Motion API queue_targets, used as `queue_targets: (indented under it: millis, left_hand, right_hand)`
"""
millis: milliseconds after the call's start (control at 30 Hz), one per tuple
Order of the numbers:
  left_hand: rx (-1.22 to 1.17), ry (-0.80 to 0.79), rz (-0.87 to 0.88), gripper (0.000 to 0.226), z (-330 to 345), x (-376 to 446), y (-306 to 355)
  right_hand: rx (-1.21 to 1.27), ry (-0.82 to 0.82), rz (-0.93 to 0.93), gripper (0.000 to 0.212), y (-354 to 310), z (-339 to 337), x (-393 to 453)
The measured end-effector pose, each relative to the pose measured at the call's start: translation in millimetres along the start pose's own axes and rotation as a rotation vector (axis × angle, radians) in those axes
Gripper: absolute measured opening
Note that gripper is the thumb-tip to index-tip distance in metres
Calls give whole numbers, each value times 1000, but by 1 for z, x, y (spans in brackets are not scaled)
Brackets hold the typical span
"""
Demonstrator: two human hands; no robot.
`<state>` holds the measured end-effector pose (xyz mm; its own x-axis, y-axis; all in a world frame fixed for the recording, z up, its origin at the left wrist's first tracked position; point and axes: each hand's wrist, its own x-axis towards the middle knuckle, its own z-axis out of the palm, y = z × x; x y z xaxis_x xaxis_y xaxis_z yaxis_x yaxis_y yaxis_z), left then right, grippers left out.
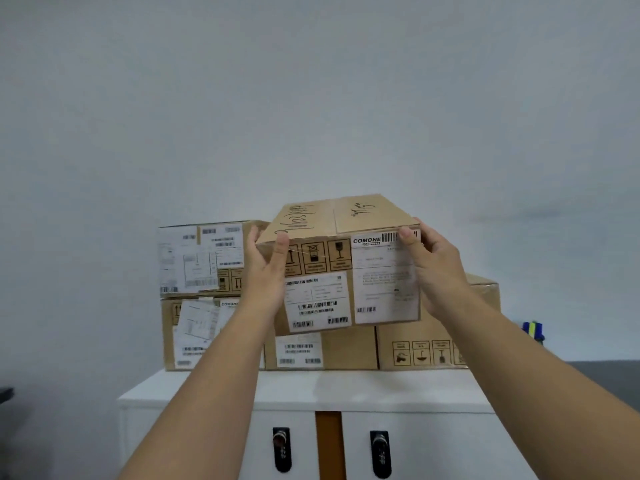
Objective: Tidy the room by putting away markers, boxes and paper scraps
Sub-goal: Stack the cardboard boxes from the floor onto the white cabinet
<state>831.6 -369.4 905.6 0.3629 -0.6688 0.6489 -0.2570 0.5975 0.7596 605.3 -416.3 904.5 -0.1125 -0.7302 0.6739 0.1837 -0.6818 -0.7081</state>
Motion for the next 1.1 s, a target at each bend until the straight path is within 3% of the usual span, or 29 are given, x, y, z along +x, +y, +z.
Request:
queue_targets:
  millis: [100,233,300,367,433,533,667,900,1100]
  left_hand:
    - [112,20,64,91,0,9,-10]
    - [435,47,156,102,-1,18,-36]
    - [618,85,188,94,-4,23,-56]
    - [790,90,196,83,-5,24,-76]
    - [892,53,202,78,-5,21,-94]
    - [958,-13,199,71,-4,14,-115]
    - [1070,-65,121,67,-7,10,-131]
    - [1170,-236,44,69,-16,15,-144]
    - [1133,-265,36,68,-14,20,-148]
  right_hand:
    - [-83,8,-18,26,3,13,15]
    - [-207,-86,15,41,13,27,30]
    - [-238,-151,14,47,28,30,29]
    - [-307,-135,17,70,53,29,25]
    - [-385,-116,-9,74,77,27,20]
    - [-557,-135,-13,67,98,24,14]
    - [-1015,-53,22,64,111,26,10]
    - [-1017,-1,117,50,122,45,19]
    - [-998,13,175,45,116,51,27]
